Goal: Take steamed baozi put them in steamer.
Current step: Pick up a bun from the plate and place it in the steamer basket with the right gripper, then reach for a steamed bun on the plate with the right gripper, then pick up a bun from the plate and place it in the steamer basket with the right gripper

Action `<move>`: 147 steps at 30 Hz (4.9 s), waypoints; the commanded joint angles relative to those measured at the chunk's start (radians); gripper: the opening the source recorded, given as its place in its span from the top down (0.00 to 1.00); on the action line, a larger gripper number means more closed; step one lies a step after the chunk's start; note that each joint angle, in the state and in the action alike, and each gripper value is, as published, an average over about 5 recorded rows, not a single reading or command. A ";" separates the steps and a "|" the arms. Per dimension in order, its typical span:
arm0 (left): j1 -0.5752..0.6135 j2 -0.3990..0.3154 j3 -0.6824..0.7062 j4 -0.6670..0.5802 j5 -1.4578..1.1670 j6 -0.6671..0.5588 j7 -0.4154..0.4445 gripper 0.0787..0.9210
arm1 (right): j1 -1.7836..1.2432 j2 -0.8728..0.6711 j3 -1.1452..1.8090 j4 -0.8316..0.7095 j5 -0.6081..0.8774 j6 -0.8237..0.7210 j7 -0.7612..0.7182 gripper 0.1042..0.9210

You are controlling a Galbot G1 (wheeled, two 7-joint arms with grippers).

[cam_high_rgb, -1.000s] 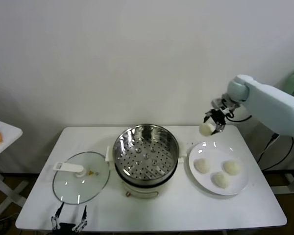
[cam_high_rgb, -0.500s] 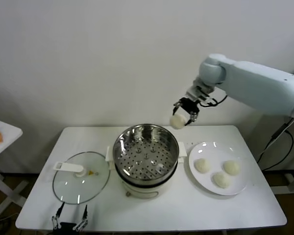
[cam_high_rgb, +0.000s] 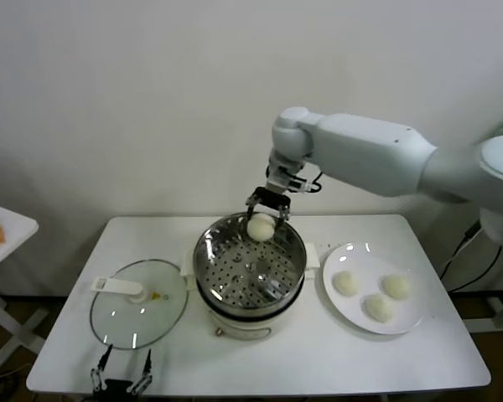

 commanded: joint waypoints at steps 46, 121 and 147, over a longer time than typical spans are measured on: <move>0.035 0.006 -0.004 -0.031 0.015 -0.003 -0.002 0.12 | 0.326 -0.198 -0.446 0.088 0.576 -0.363 0.025 0.12; 0.037 0.007 -0.027 0.015 0.045 -0.005 0.000 0.12 | -0.243 -0.412 -0.161 0.074 0.304 -0.852 0.212 0.32; 0.041 0.010 -0.006 -0.004 0.061 -0.016 -0.004 0.12 | 0.574 -0.399 -0.488 0.575 0.756 -0.875 0.124 0.38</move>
